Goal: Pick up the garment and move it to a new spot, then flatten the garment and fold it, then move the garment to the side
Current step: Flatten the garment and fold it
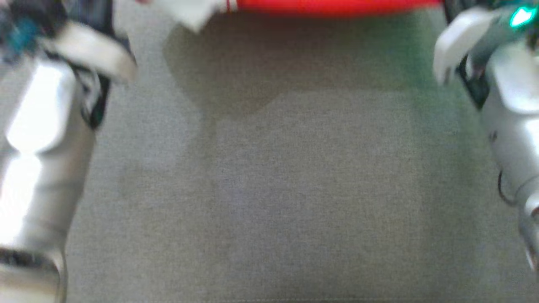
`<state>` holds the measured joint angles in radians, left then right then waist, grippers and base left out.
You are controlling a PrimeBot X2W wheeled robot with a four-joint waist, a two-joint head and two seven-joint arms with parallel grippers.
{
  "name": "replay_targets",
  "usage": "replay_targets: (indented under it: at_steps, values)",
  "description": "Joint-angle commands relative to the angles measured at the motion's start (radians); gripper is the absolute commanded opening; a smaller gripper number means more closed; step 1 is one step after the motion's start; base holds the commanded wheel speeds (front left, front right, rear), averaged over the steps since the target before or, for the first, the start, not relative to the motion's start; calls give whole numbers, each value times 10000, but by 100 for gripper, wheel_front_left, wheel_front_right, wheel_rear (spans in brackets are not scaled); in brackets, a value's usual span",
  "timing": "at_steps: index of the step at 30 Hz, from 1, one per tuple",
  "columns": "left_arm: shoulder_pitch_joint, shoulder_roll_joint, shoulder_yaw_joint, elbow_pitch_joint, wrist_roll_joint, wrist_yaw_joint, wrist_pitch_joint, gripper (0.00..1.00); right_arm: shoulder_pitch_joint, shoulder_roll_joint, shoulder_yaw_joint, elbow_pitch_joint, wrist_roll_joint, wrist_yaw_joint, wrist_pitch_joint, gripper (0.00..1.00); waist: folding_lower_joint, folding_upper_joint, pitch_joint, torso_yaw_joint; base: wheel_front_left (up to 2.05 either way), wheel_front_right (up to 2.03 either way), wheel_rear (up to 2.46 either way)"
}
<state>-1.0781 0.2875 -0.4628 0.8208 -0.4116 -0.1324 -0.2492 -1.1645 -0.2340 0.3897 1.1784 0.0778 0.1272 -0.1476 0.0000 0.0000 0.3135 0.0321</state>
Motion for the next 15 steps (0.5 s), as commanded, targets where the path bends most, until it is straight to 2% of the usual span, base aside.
replay_targets:
  at_steps: [1,5,8,10,11,15]
  values:
    - [179,704,-1,-508,-202,21,-90,0,213,10,381,-58,255,35,128,0,0,0,-339,133,0,0,0]
    - [1607,1187,-639,-985,-691,20,-15,0,1112,-65,1437,223,1065,35,772,0,0,0,-852,222,0,0,0]
    - [2607,1562,-1185,-1555,-1134,19,352,0,1741,-274,2281,-8,1877,35,1316,0,0,0,-1235,276,0,0,0]
    - [3216,1908,-1679,-2159,-1470,19,679,0,2119,-505,2874,-376,2494,35,1701,0,0,0,-1473,296,0,0,0]
    - [3788,2320,-2149,-2786,-1822,19,1093,0,2494,-790,3462,-884,3195,35,2106,0,0,0,-1736,312,0,0,0]
    - [4742,3182,-2785,-4109,-2551,18,1876,0,3265,-1522,4696,-2210,4799,35,3180,0,0,0,-2224,317,0,0,0]
